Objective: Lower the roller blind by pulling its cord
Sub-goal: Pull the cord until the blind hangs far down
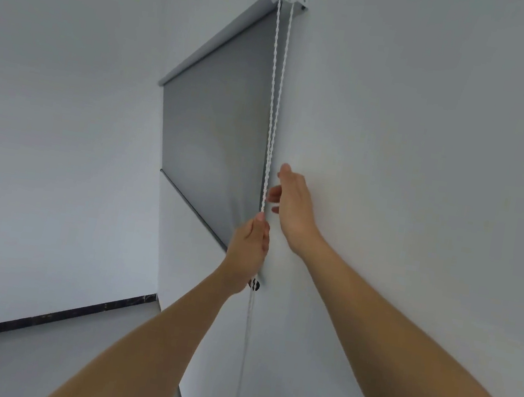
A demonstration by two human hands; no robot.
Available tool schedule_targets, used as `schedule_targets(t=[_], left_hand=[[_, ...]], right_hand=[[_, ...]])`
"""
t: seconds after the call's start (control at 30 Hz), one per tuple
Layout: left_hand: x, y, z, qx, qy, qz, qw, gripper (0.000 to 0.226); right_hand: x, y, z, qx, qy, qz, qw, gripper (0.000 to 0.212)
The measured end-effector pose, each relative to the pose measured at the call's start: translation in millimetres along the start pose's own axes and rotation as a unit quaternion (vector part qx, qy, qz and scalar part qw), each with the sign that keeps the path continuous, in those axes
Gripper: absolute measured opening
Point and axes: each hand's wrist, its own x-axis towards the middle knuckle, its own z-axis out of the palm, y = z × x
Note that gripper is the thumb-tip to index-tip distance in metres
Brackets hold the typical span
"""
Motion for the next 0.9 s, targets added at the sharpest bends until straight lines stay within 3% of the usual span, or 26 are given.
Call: schedule_targets(t=[0.3, 0.53, 0.7, 0.9], left_hand=[[-38.6, -33.2, -6.7, 0.064, -0.04, -0.018, 0.997, 0.051], [-68.8, -72.0, -17.6, 0.107, -0.109, -0.07, 0.986, 0.055], [-55.7, -77.3, -27.4, 0.05, -0.141, -0.139, 0.979, 0.06], [-4.2, -30.2, -28.7, -0.038, -0.085, -0.091, 0.991, 0.069]], right_hand=[[40.0, -57.6, 30.1, 0.041, -0.009, -0.001, 0.999, 0.033], [37.7, -35.8, 32.3, -0.004, 0.044, -0.052, 0.998, 0.037], [18.3, -2.7, 28.0, -0.068, 0.054, -0.074, 0.994, 0.039], [-14.7, 38.4, 25.3, -0.101, 0.054, -0.055, 0.992, 0.039]])
